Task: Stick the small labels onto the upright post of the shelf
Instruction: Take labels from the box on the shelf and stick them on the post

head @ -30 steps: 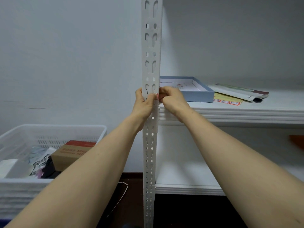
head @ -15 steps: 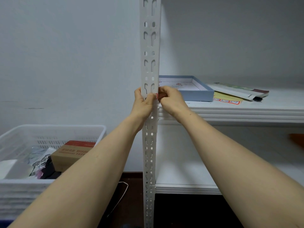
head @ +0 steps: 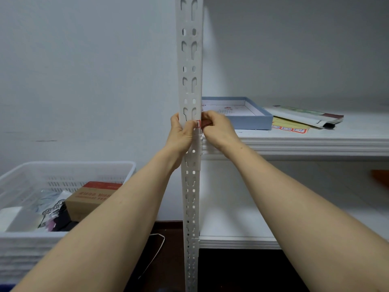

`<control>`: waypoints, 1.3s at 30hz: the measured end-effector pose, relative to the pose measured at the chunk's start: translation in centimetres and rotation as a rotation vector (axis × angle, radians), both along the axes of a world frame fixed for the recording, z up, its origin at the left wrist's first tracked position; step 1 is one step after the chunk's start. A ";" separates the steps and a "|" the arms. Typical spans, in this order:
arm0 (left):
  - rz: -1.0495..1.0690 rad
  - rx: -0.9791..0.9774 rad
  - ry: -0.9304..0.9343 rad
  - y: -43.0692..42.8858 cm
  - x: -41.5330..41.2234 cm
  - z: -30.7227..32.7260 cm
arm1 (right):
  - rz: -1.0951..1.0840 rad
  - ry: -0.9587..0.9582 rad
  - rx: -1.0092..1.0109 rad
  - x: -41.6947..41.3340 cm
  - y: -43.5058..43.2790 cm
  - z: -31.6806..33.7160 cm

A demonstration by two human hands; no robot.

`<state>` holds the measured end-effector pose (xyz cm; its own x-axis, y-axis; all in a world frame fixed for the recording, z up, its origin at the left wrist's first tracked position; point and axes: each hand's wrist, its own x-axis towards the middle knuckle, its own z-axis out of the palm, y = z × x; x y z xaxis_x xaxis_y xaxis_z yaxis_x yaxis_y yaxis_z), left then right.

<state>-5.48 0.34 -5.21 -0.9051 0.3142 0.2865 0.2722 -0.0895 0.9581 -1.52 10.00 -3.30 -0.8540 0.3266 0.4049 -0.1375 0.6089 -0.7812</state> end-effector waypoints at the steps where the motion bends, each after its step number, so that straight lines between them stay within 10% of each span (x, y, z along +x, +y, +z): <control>1: -0.004 -0.002 0.002 -0.1 0.0 0.0 | 0.000 0.000 -0.002 0.0 0.0 0.0; 39: -0.043 0.027 -0.027 -0.3 0.6 0.3 | -0.018 0.001 0.003 -0.5 -0.1 -0.3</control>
<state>-4.86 0.01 -4.93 -0.8983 0.3457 0.2711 0.2418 -0.1261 0.9621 -2.06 9.92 -3.55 -0.8476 0.3407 0.4069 -0.1277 0.6133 -0.7795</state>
